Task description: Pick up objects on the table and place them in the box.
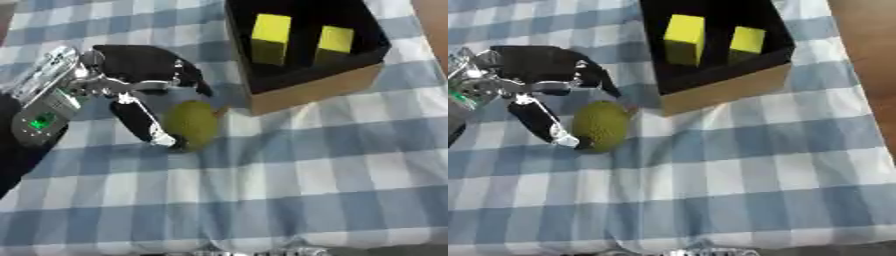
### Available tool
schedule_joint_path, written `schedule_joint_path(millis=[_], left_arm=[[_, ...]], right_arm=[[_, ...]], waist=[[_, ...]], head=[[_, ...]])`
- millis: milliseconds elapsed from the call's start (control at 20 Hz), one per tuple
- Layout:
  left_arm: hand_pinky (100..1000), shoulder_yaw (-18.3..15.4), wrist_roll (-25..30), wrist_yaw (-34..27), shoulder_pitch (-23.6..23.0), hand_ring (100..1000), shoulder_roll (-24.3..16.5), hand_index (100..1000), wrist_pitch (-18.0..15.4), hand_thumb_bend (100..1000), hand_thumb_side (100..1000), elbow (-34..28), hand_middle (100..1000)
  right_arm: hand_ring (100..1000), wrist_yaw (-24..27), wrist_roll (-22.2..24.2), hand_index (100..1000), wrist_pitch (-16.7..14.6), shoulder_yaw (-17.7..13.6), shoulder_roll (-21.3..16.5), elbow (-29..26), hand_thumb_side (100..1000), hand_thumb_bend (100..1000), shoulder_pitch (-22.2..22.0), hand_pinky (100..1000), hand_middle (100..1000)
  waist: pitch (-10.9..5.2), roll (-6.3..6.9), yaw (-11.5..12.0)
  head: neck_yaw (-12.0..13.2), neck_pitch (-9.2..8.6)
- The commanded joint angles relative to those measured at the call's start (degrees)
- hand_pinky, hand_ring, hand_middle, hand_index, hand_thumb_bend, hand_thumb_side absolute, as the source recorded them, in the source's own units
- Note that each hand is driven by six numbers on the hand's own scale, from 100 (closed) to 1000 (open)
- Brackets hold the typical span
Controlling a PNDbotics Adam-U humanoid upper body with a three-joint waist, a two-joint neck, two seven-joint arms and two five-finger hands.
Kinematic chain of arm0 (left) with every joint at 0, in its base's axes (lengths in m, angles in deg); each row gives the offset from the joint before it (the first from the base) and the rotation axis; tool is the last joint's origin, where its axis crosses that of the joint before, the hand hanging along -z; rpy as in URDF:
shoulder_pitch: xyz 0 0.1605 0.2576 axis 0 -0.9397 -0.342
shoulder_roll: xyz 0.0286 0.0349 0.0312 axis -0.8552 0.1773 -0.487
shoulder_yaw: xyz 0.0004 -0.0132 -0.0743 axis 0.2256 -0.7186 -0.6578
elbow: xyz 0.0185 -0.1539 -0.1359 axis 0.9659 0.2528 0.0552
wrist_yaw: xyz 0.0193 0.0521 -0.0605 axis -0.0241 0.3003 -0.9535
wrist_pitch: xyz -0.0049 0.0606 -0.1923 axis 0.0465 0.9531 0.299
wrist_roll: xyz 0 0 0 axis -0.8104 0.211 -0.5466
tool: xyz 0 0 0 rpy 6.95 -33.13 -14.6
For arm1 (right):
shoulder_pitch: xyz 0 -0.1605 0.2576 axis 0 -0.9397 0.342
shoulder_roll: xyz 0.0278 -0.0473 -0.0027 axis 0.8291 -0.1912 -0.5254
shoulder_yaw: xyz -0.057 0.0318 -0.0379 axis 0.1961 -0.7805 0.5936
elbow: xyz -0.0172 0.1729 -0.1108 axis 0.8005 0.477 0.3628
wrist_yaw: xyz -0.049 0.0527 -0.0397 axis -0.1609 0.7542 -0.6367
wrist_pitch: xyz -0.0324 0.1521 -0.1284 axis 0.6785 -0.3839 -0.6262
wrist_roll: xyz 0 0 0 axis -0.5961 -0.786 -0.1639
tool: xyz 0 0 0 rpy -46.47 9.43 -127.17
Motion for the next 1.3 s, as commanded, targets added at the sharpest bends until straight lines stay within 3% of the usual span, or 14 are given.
schedule_joint_path(millis=[50, 250, 550, 650, 800, 900, 1300], left_arm=[[864, -0.49, -0.63, 1.92, 0.45, 817, -0.87, 890, -0.58, 418, 483, 0.71, 742], [820, -0.5, -1.93, 2.93, 0.18, 780, -0.19, 847, -0.74, 337, 438, 1.84, 694], [788, -0.35, -2.88, 5.78, 0.0, 760, -0.15, 749, -2.23, 326, 396, 1.57, 670], [776, -0.4, -3.17, 6.06, -0.05, 747, 0.12, 712, -2.33, 283, 349, 1.85, 653], [755, -0.67, -4.12, 5.09, -0.31, 715, 0.39, 658, -1.71, 146, 159, 1.67, 619], [750, -0.89, -4.49, 4.16, -0.4, 708, 0.13, 637, -1.31, 100, 187, 0.59, 613], [725, -2.36, -5.09, 2.2, -0.7, 684, -1.85, 534, -1.32, 100, 235, -4.32, 589]], right_arm=[[1000, 0.12, 0.13, 882, -0.03, -0.02, -0.56, -0.57, 470, 100, 0.38, 929, 396], [1000, 0.17, 0.33, 883, 0.05, 0.06, -0.31, -0.57, 470, 100, 0.45, 930, 395], [1000, 0.18, 0.4, 883, -0.14, 0.14, -0.11, -0.57, 470, 100, 0.3, 930, 395], [1000, 0.2, 0.46, 883, -0.16, 0.19, 0.01, -0.57, 470, 100, 0.28, 931, 395], [1000, 0.15, 0.52, 883, -0.26, 0.21, 0.1, -0.57, 470, 100, 0.11, 931, 393], [1000, 0.09, 0.48, 883, -0.29, 0.18, 0.13, -0.57, 470, 100, -0.04, 931, 393], [1000, -0.07, 0.29, 884, -0.32, 0.06, 0.06, -0.57, 470, 100, -0.35, 931, 393]], waist=[[-0.2, -0.22, 0.1], [-0.08, -0.33, 0.04], [-0.07, -0.41, -0.11], [-0.07, -0.44, -0.12], [-0.11, -0.54, -0.23], [-0.15, -0.58, -0.21], [-0.33, -0.62, 0.17]], head=[[0.4, -0.11], [0.56, -0.14], [0.82, -0.17], [0.91, -0.2], [0.96, -0.16], [0.97, -0.1], [2.19, 0.2]])
